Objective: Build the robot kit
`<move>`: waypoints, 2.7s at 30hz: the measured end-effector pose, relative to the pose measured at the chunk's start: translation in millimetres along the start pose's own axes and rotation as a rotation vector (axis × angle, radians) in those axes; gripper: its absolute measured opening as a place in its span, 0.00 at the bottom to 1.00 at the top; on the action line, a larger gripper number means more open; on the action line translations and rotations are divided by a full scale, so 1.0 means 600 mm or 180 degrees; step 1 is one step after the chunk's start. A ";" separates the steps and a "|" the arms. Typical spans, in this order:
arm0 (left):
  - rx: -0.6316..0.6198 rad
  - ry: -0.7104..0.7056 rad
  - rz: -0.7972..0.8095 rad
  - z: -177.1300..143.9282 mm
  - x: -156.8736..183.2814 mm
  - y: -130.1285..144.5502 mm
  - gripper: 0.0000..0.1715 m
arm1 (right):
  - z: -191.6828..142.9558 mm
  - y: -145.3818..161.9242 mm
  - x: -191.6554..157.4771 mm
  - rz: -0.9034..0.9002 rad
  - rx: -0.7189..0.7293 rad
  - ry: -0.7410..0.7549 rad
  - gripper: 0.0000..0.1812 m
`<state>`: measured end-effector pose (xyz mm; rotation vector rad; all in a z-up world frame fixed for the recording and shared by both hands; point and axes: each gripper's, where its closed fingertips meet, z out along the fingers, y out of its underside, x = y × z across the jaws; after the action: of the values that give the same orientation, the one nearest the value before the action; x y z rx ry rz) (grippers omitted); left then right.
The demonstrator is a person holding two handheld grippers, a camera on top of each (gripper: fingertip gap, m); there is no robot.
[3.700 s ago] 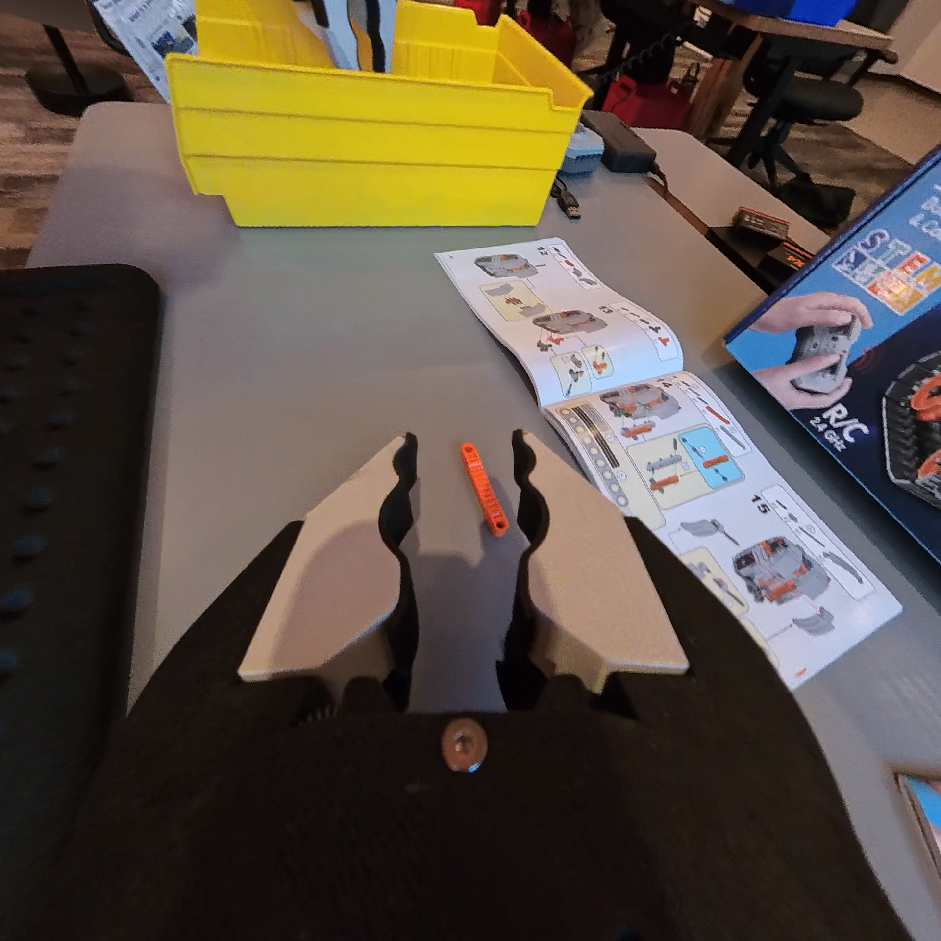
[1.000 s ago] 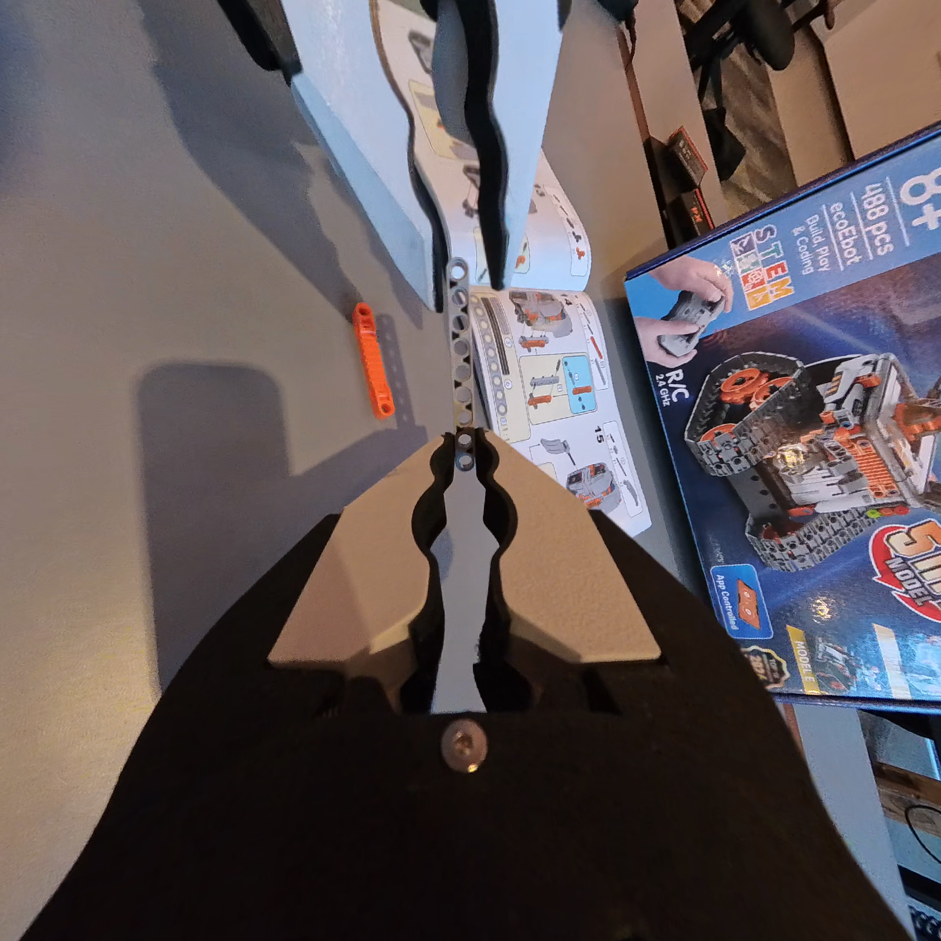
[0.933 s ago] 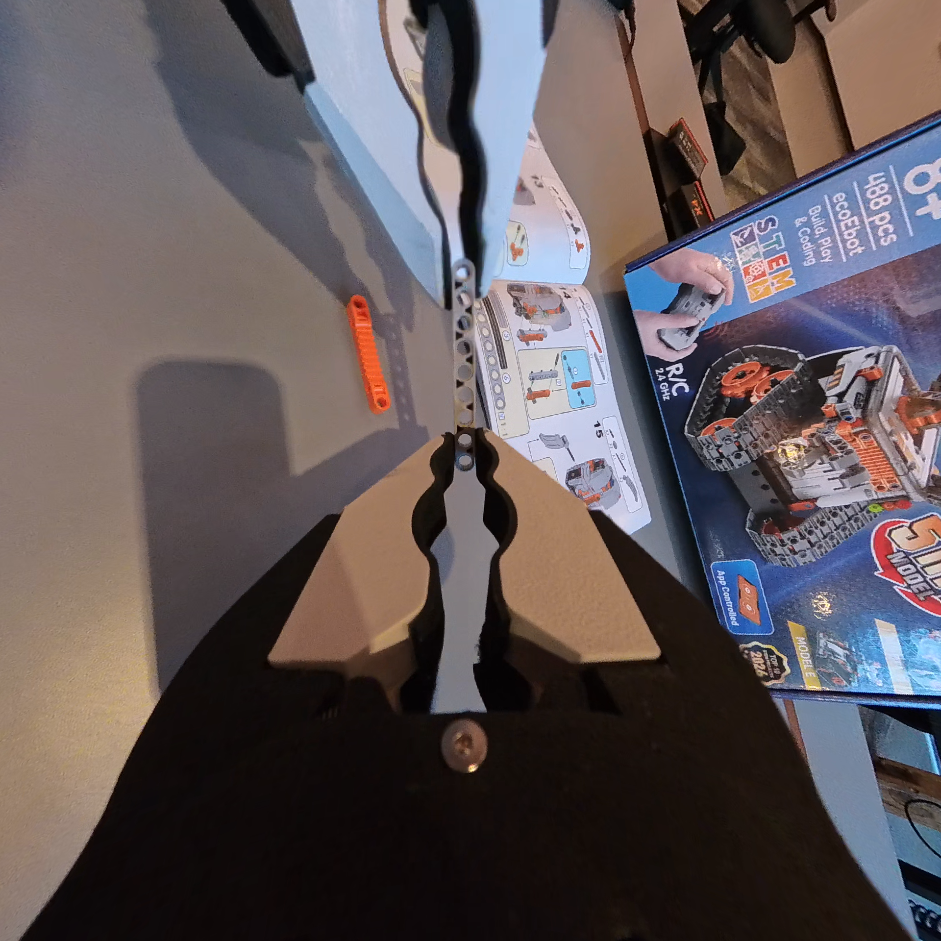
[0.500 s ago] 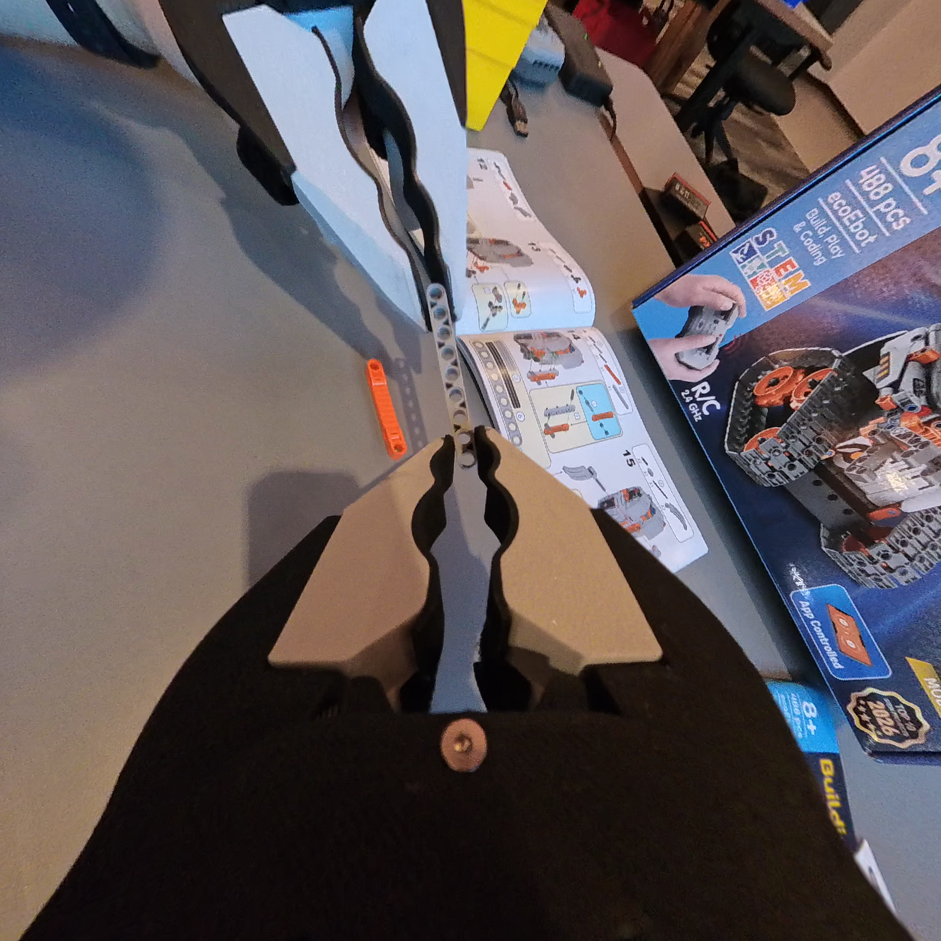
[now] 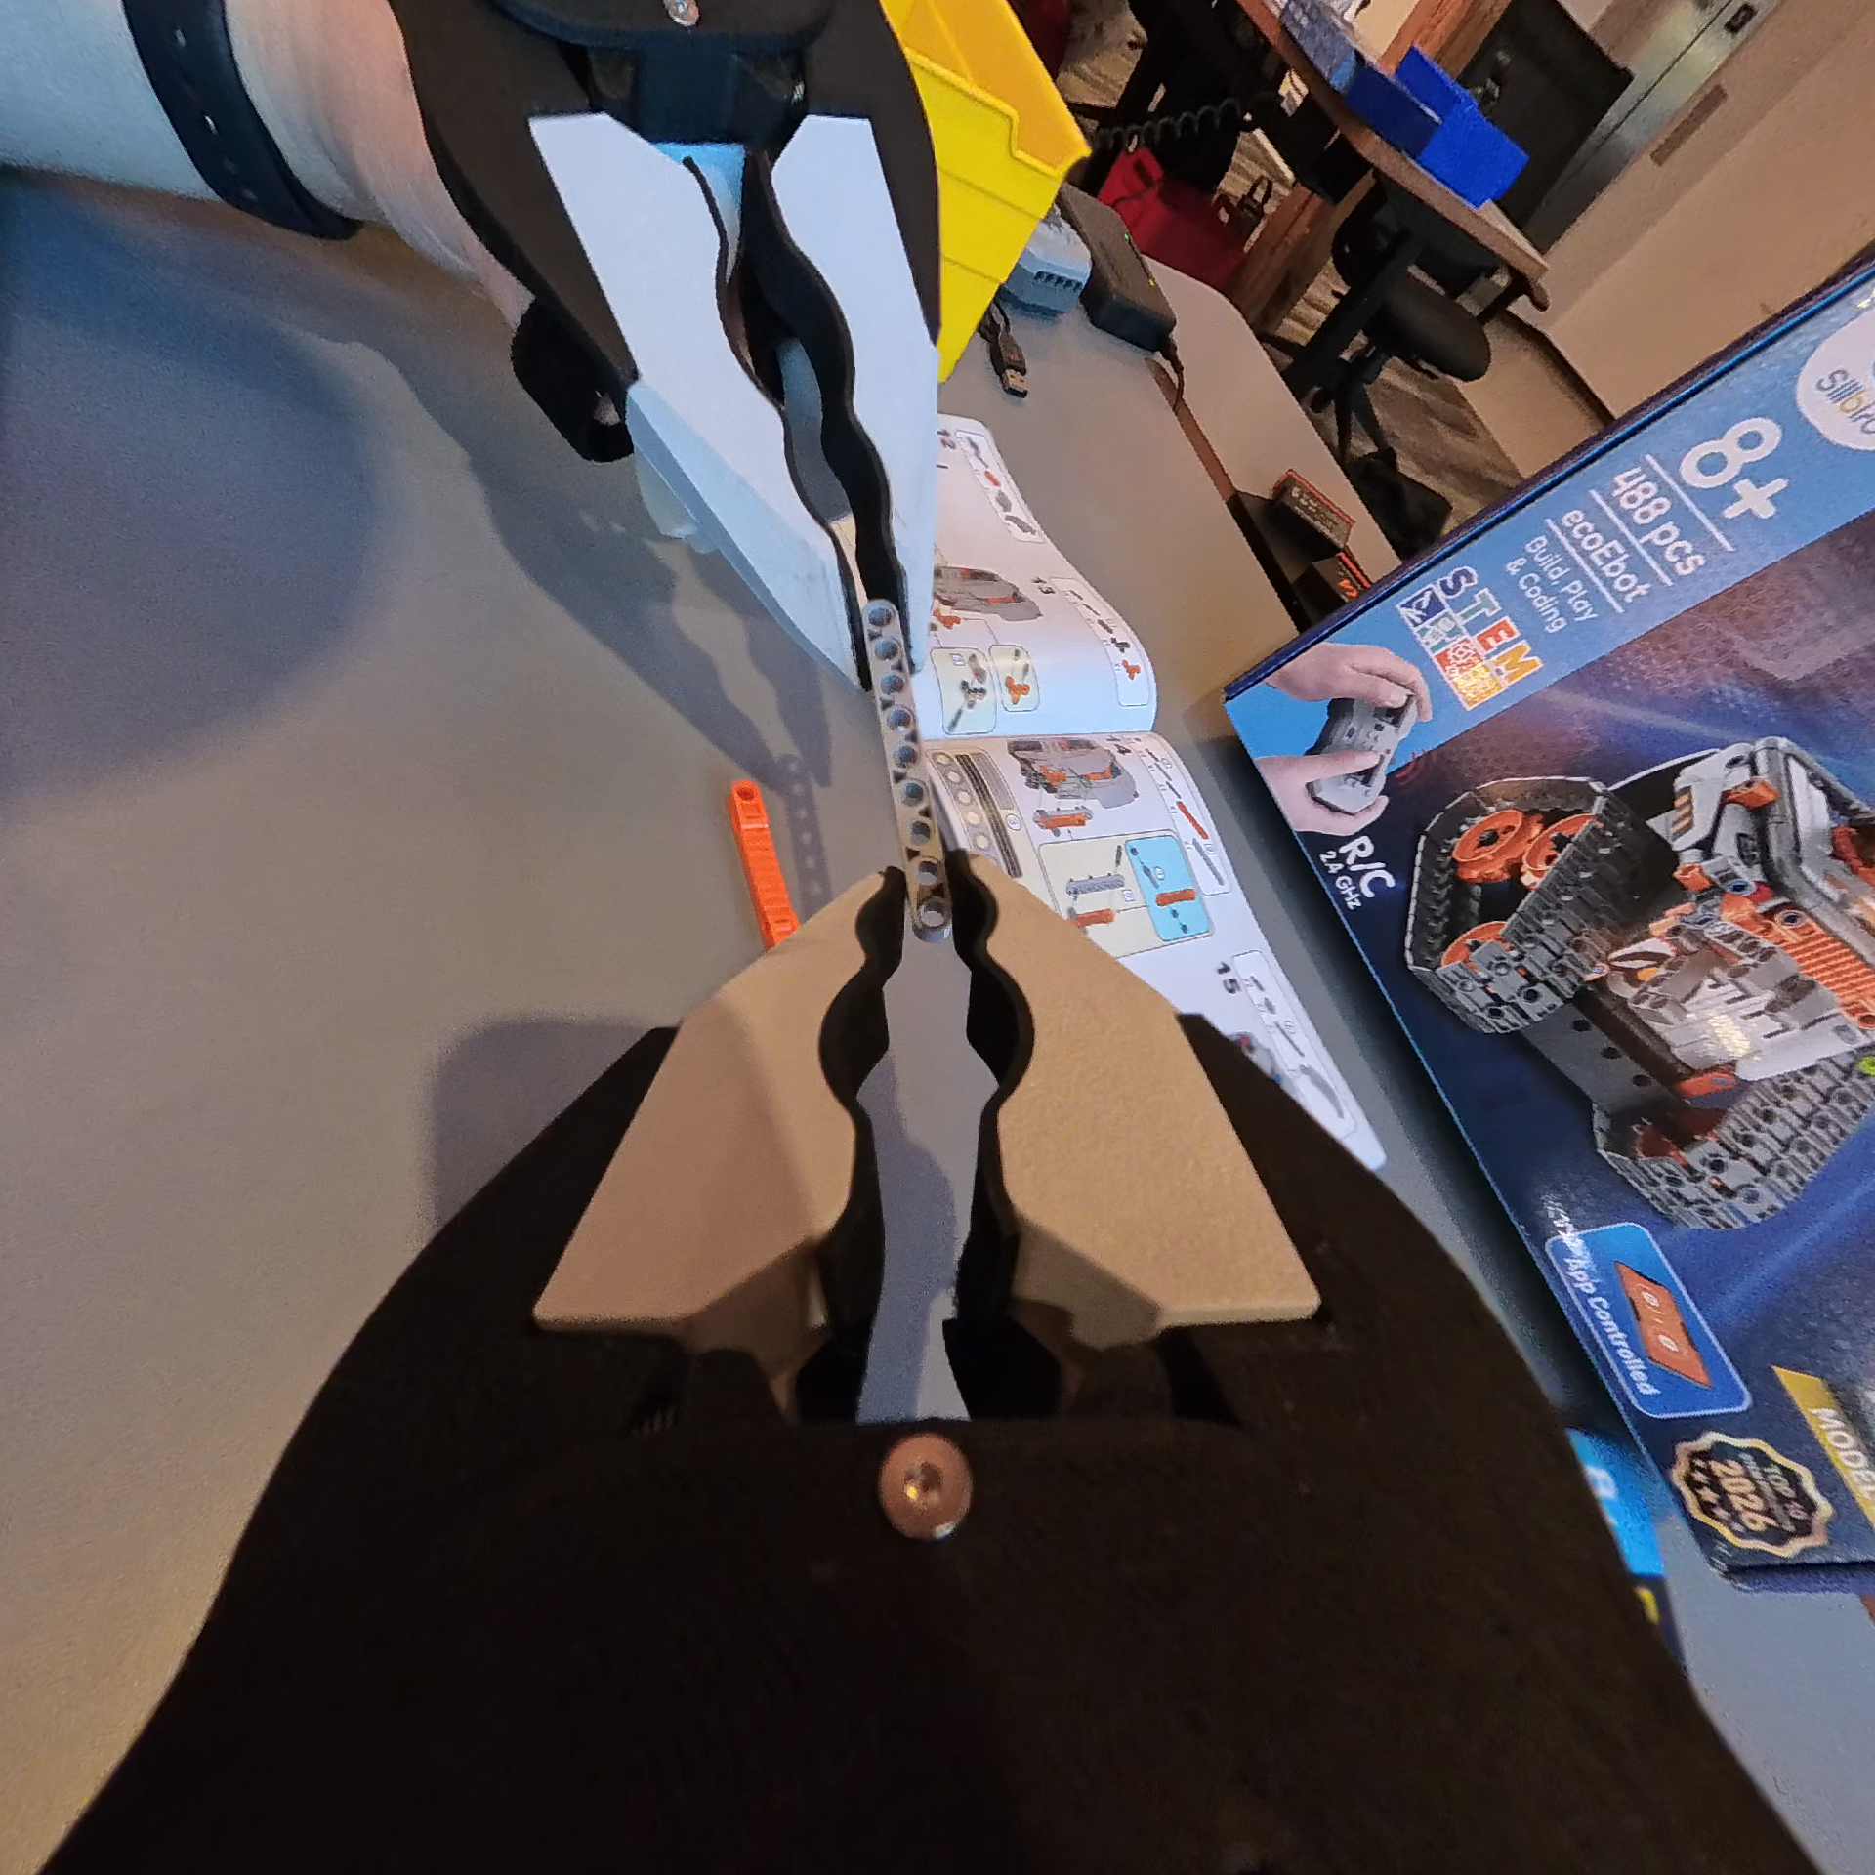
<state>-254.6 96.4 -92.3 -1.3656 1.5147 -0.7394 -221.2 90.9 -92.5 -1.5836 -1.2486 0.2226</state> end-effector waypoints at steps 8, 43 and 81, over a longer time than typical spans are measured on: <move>-0.0015 0.0052 -0.0060 -0.001 0.000 0.007 0.03 | 0.006 0.001 -0.005 0.0226 0.0107 -0.0161 0.04; 0.0092 0.0093 -0.0100 -0.006 0.001 -0.001 0.03 | 0.000 -0.010 -0.003 0.0028 0.0214 -0.0083 0.04; 0.0118 0.0095 -0.0072 -0.015 -0.003 -0.003 0.03 | 0.001 -0.023 -0.006 0.0115 0.0752 -0.0375 0.03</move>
<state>-262.0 96.4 -87.0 -1.3514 1.5039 -0.8014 -231.4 86.9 -83.0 -1.4059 -1.2351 0.4752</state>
